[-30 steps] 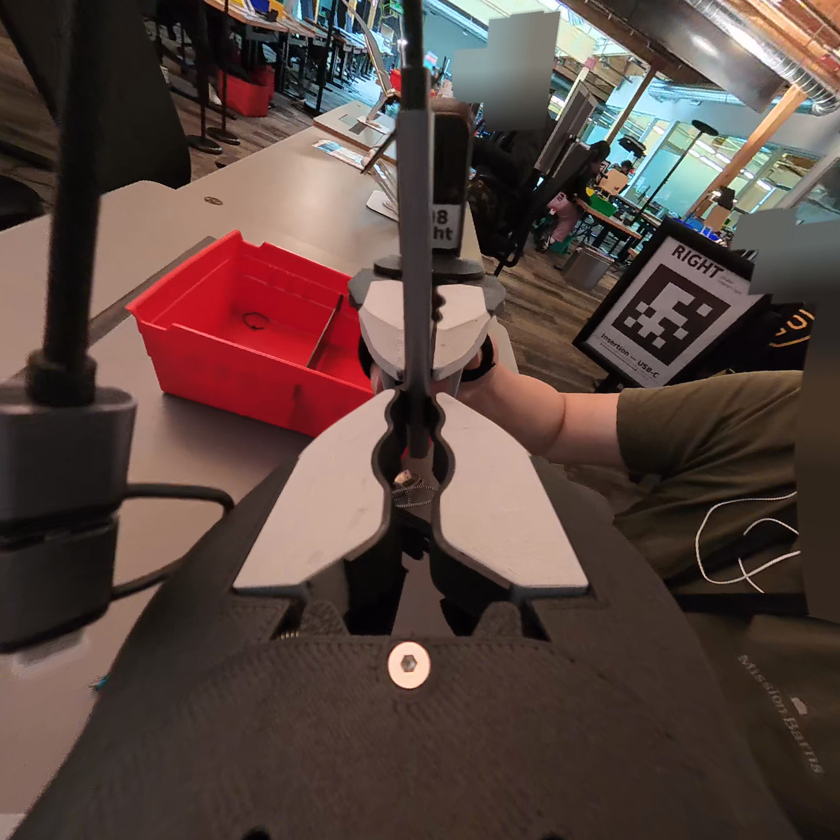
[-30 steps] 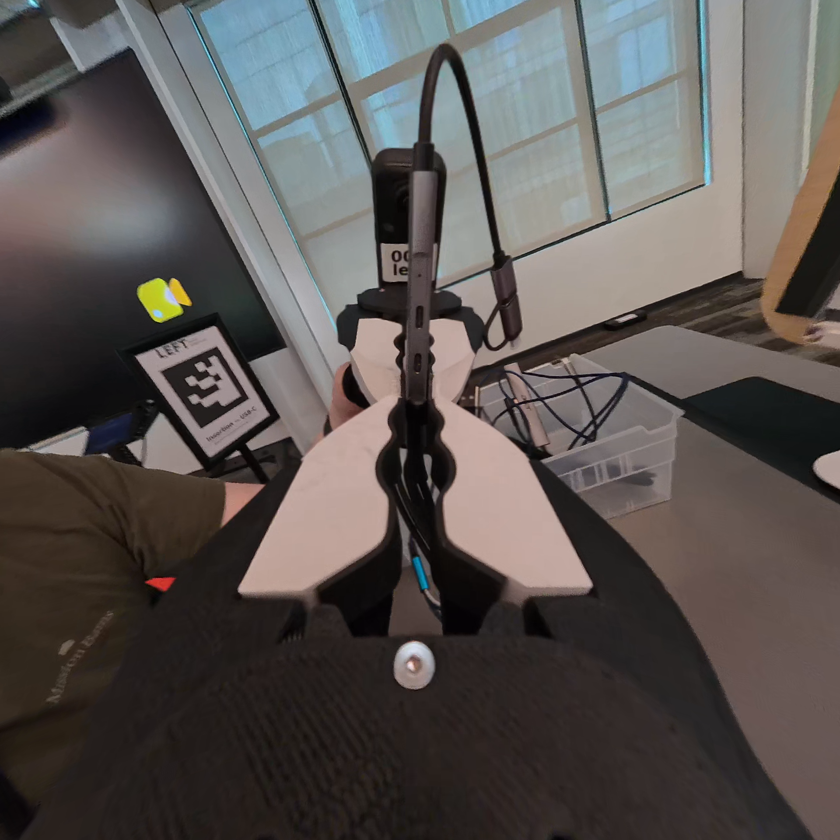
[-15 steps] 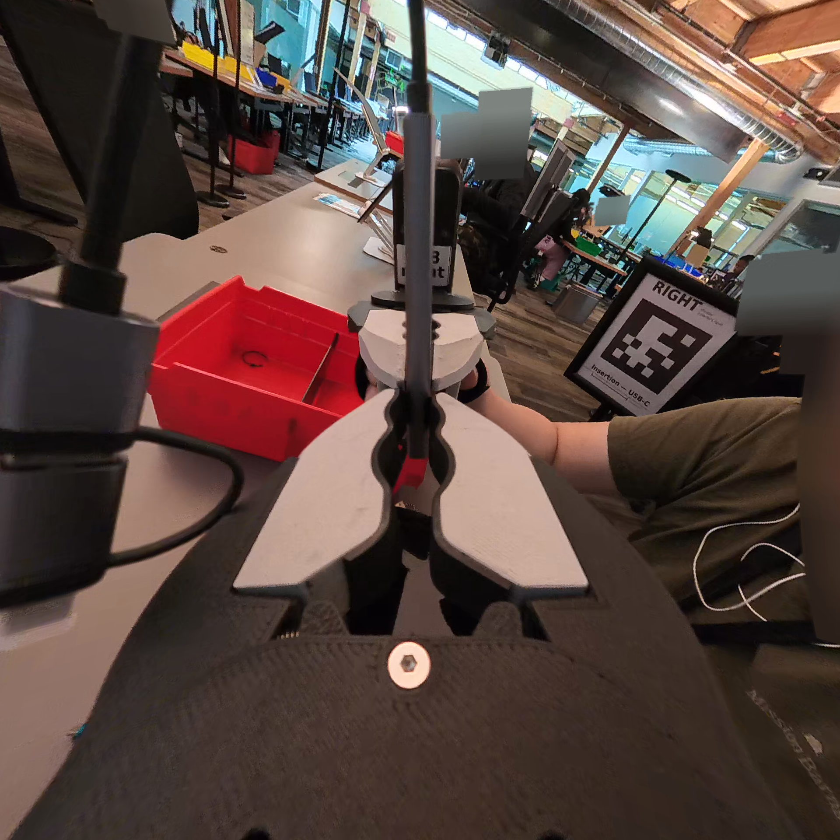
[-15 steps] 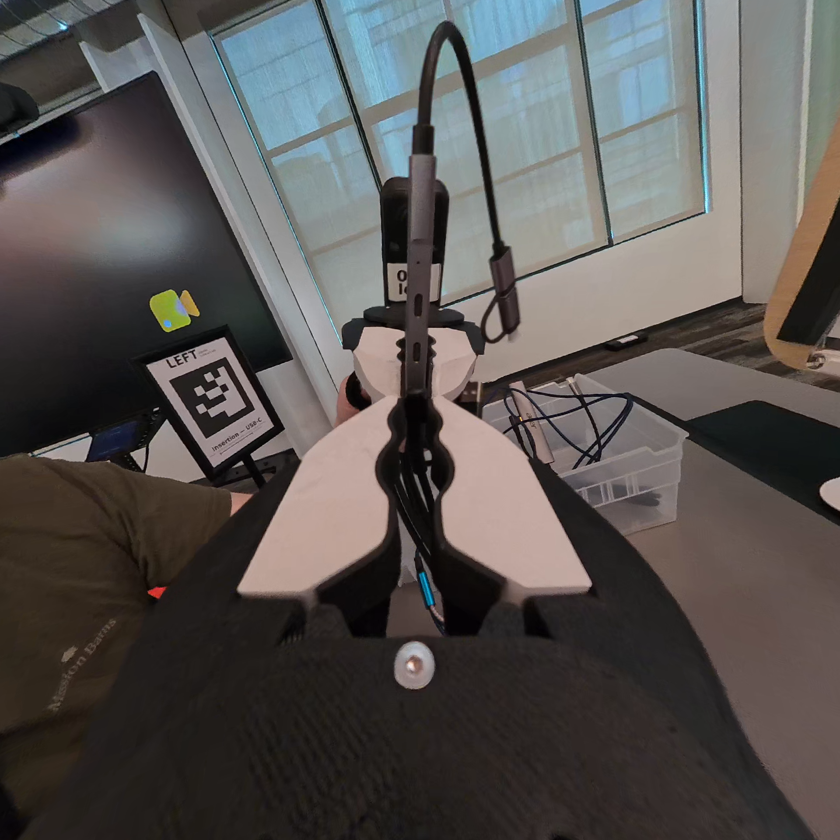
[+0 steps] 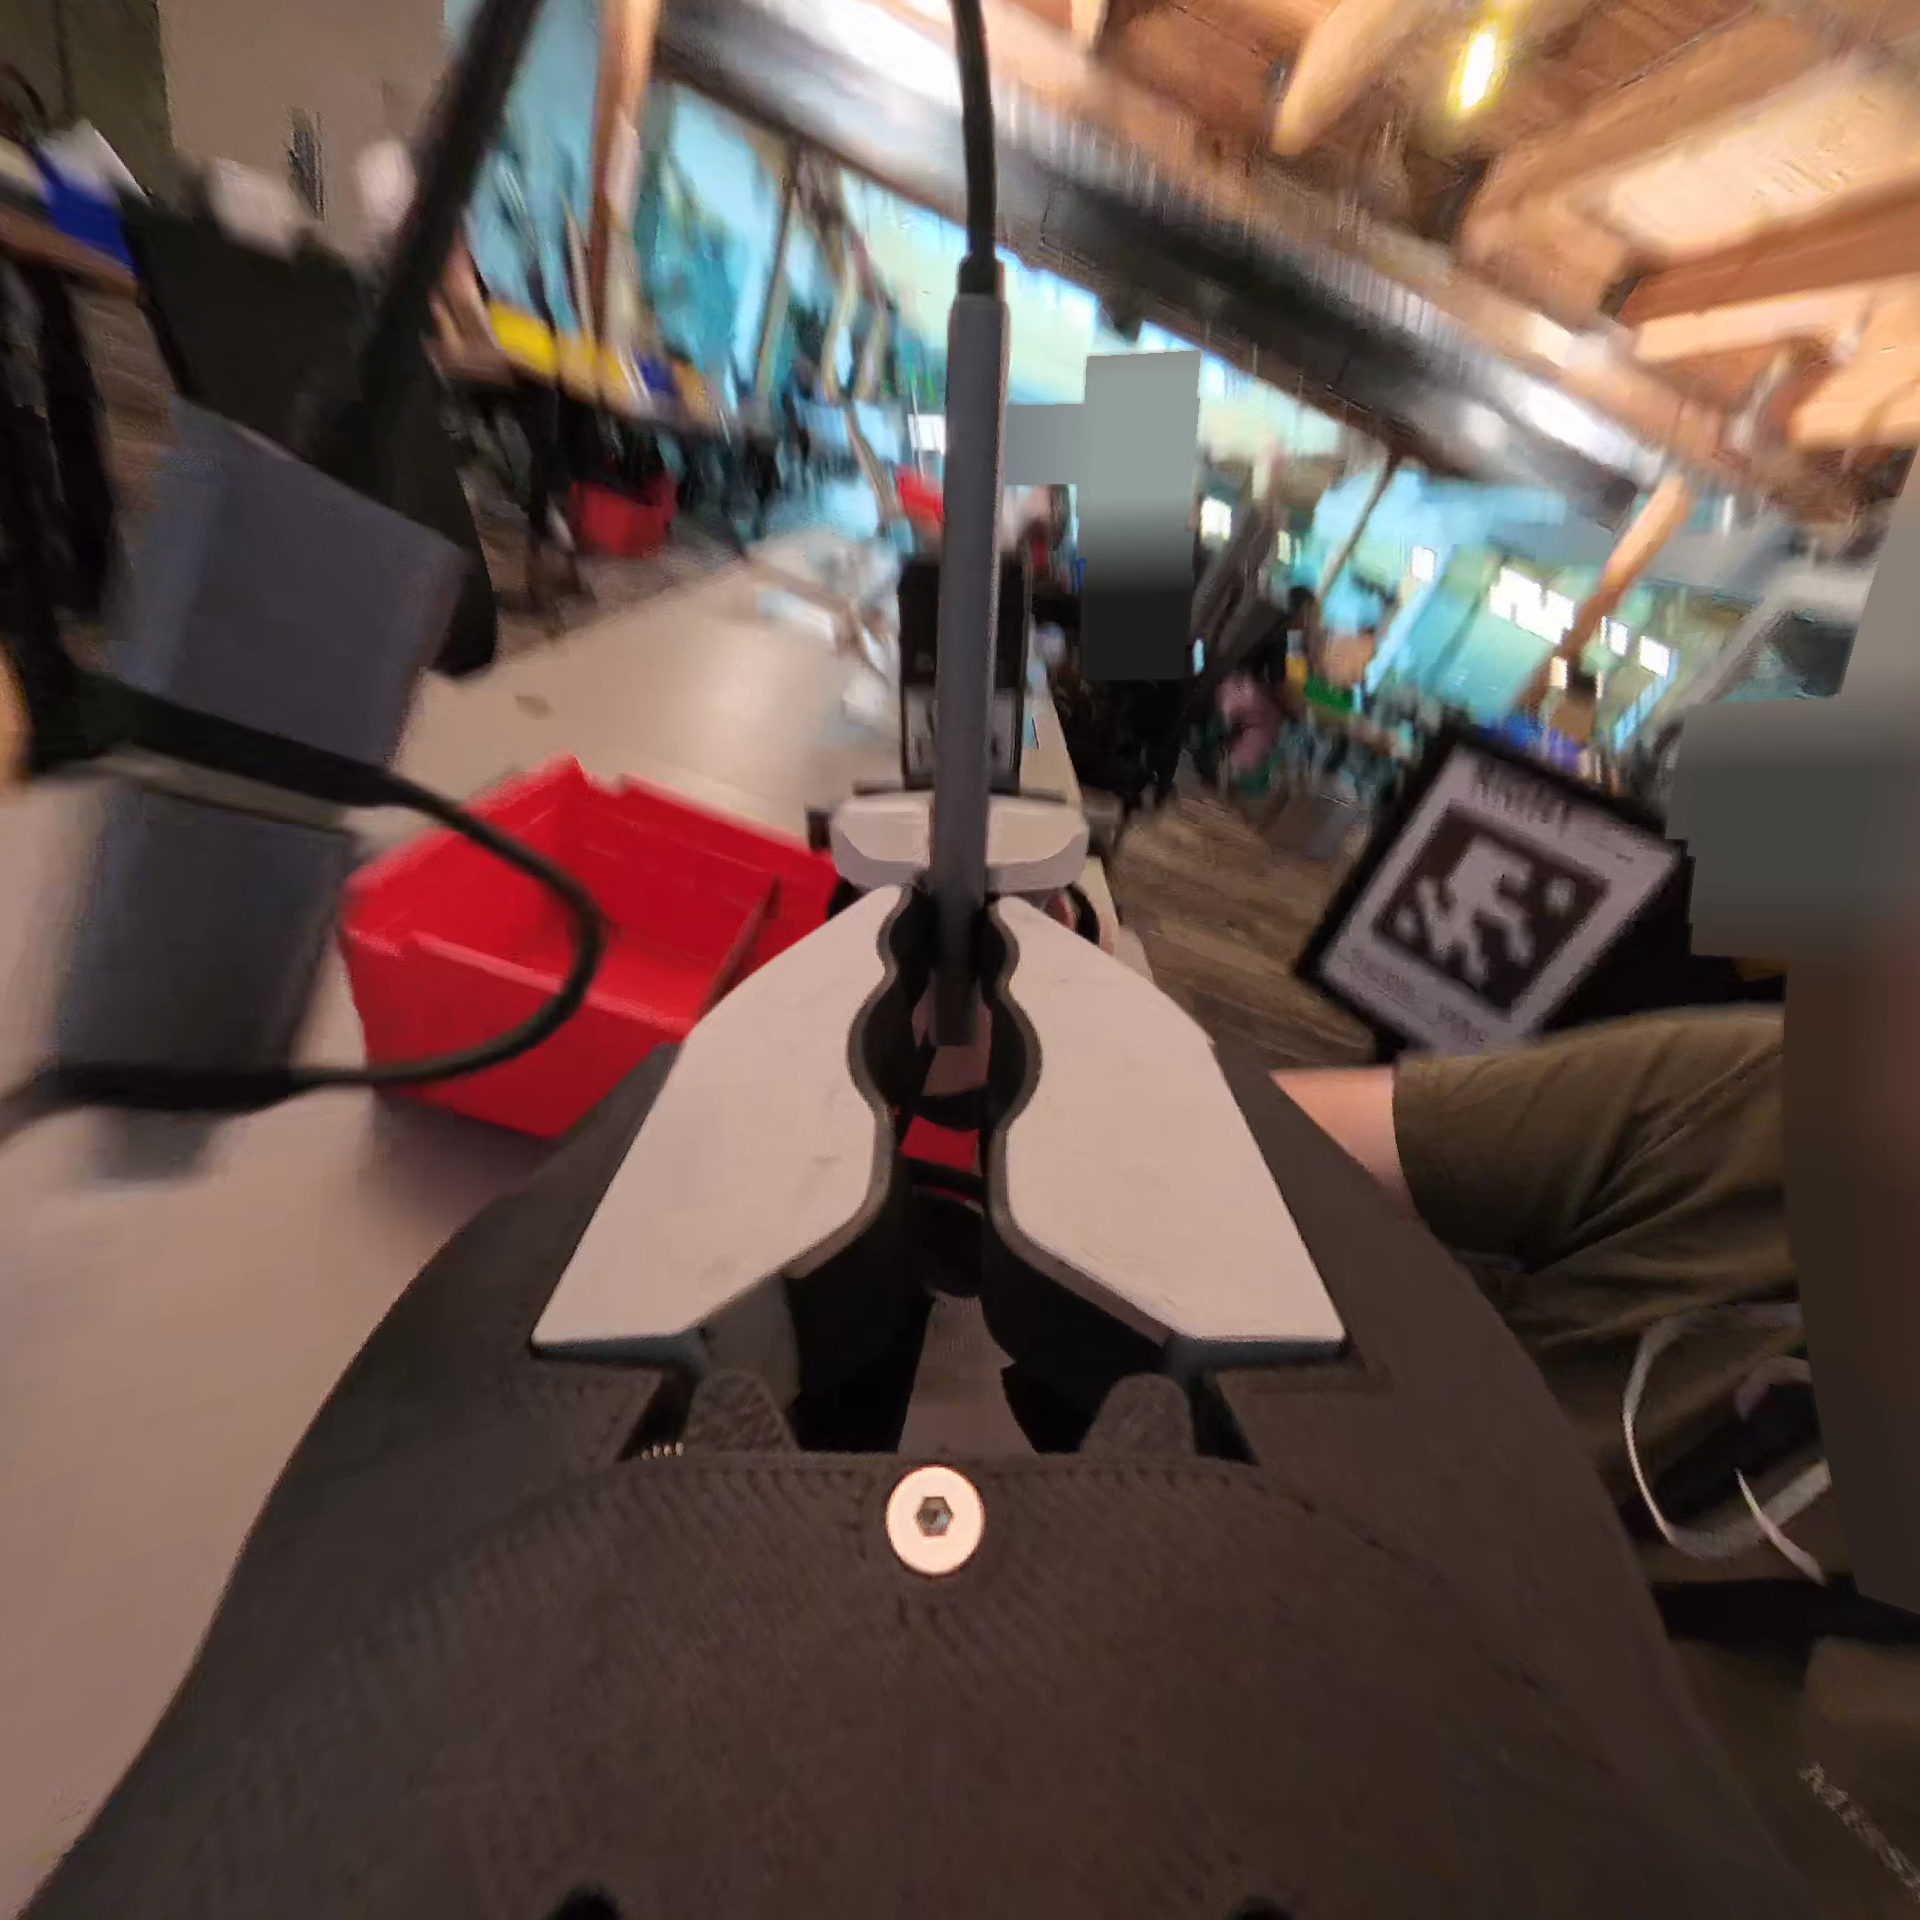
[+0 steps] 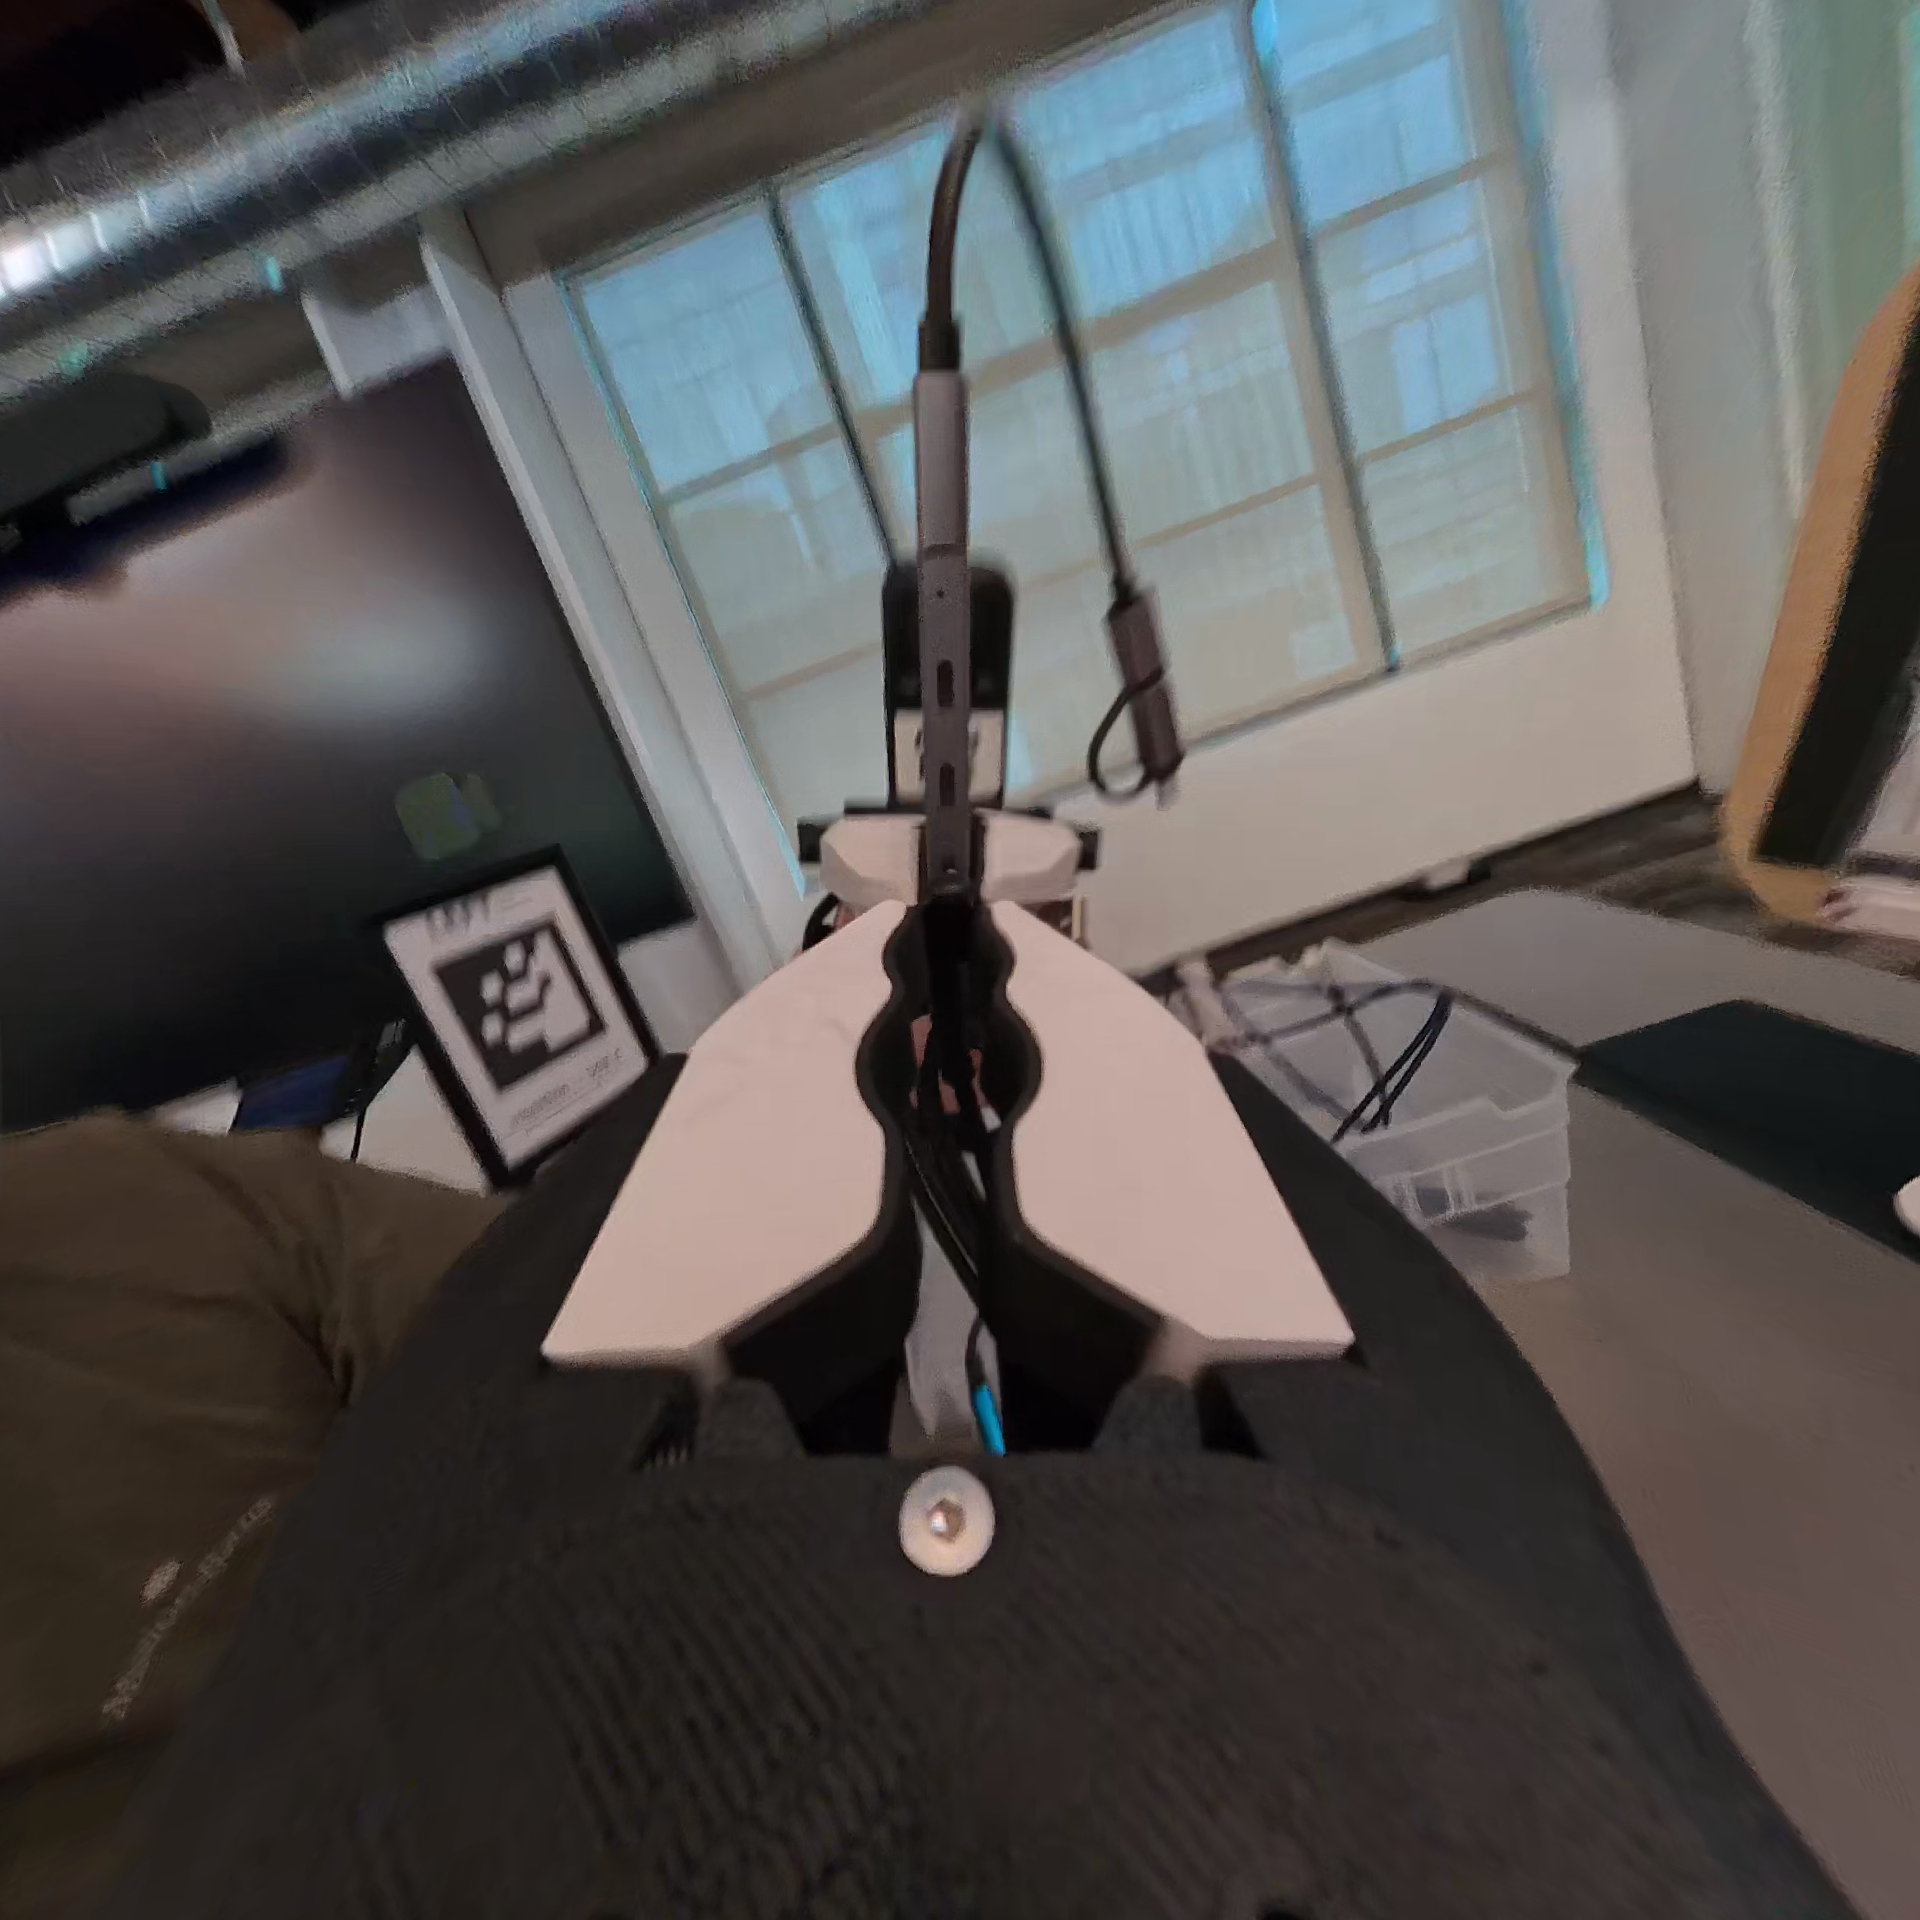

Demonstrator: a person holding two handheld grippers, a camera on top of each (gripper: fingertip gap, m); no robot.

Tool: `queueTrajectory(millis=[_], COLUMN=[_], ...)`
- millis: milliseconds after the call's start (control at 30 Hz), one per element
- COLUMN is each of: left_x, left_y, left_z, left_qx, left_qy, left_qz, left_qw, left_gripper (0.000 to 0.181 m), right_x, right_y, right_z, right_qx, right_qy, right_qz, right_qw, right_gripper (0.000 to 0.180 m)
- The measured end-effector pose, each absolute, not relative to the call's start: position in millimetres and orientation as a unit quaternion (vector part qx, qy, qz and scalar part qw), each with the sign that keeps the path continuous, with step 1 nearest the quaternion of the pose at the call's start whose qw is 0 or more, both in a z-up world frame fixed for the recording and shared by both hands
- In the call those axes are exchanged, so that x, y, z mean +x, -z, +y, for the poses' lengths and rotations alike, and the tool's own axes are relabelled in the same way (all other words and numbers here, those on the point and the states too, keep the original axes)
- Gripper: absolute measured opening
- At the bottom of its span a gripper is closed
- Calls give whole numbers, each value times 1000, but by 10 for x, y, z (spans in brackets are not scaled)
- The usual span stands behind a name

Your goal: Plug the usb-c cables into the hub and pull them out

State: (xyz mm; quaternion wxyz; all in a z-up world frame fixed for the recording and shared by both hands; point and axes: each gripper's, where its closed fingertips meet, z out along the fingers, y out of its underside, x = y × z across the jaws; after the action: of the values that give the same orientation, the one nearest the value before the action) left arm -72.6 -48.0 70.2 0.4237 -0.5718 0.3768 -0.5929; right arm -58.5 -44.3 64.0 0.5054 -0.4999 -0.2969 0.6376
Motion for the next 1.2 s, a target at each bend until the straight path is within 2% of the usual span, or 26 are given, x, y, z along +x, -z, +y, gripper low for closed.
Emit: queueTrajectory(millis=[33,100,167,233,433,533,700,867,1000,1100,1200], left_x=[-936,-1414,-1570,-1623,-1627,-1530,-1334,-1225,-1201,-1206,-1206], left_y=[-877,-1142,-1132,-1149,-1131,-1101,-967,-872,-848,-851,-838], left_z=[-394,-294,-312,-327,-441,-517,-573,-591,-583,-583,-565], left_qx=[-552,-528,-561,-572,-583,-580,-589,-596,-599,-599,-605], left_qy=[613,619,549,498,499,498,496,500,504,504,500], left_qz=[338,297,336,355,377,400,427,438,437,437,434], left_qw=[453,499,521,547,517,504,474,451,444,444,442], left_gripper=[10,9,10,9,9,9,9,9,9,9,9], right_x=[-406,7,13,-15,231,514,1039,1152,1050,1033,967], right_y=[-726,-869,-833,-792,-1002,-1078,-310,865,1327,1215,720], right_z=[-362,-199,-215,-202,-396,-598,-593,-432,-298,-244,-51], right_qx=[-485,-458,-495,-525,-524,-552,-668,-779,-802,-801,-792], right_qy=[-655,-686,-653,-589,-597,-494,-304,-268,-250,-243,-194], right_qz=[-260,-194,-242,-277,-308,-376,-477,-502,-509,-503,-472], right_qw=[517,532,520,548,524,557,483,263,187,215,335], right_gripper=[8,7,8,8,8,8,8,10,10,27,54])
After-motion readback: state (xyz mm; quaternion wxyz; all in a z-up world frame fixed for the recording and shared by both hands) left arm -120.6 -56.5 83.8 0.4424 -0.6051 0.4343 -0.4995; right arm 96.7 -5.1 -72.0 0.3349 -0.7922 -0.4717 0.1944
